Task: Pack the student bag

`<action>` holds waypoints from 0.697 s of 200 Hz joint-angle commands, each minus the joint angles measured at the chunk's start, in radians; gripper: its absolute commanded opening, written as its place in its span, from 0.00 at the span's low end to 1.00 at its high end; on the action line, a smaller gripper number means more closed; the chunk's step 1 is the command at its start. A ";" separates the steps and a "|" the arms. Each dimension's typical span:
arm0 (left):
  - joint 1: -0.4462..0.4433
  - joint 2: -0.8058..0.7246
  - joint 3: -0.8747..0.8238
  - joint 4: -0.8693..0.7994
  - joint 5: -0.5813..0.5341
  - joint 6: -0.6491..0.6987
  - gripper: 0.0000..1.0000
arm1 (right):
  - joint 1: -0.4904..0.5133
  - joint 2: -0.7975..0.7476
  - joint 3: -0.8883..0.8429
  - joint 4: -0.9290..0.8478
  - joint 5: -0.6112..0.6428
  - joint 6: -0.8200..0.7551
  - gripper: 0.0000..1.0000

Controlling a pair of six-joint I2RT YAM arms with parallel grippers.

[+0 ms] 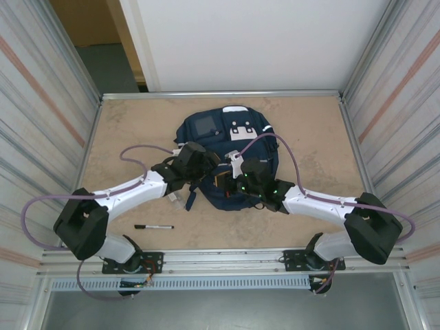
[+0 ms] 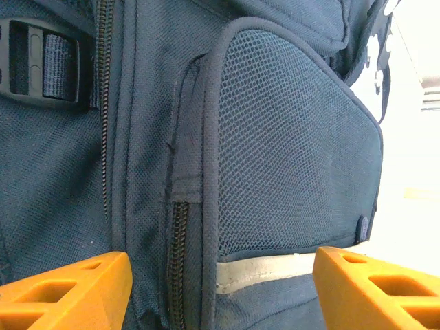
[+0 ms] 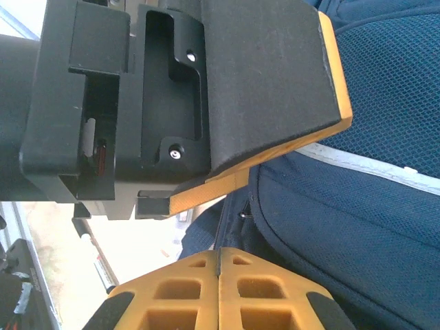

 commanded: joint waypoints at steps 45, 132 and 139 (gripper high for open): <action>-0.029 -0.008 -0.017 -0.110 -0.065 -0.098 0.72 | 0.026 -0.035 0.035 0.052 -0.027 0.007 0.00; -0.039 -0.026 -0.102 -0.008 -0.115 -0.131 0.67 | 0.055 -0.007 0.068 0.043 -0.053 0.002 0.00; -0.033 -0.022 -0.098 0.012 -0.101 -0.123 0.62 | 0.058 -0.007 0.070 0.041 -0.053 0.001 0.00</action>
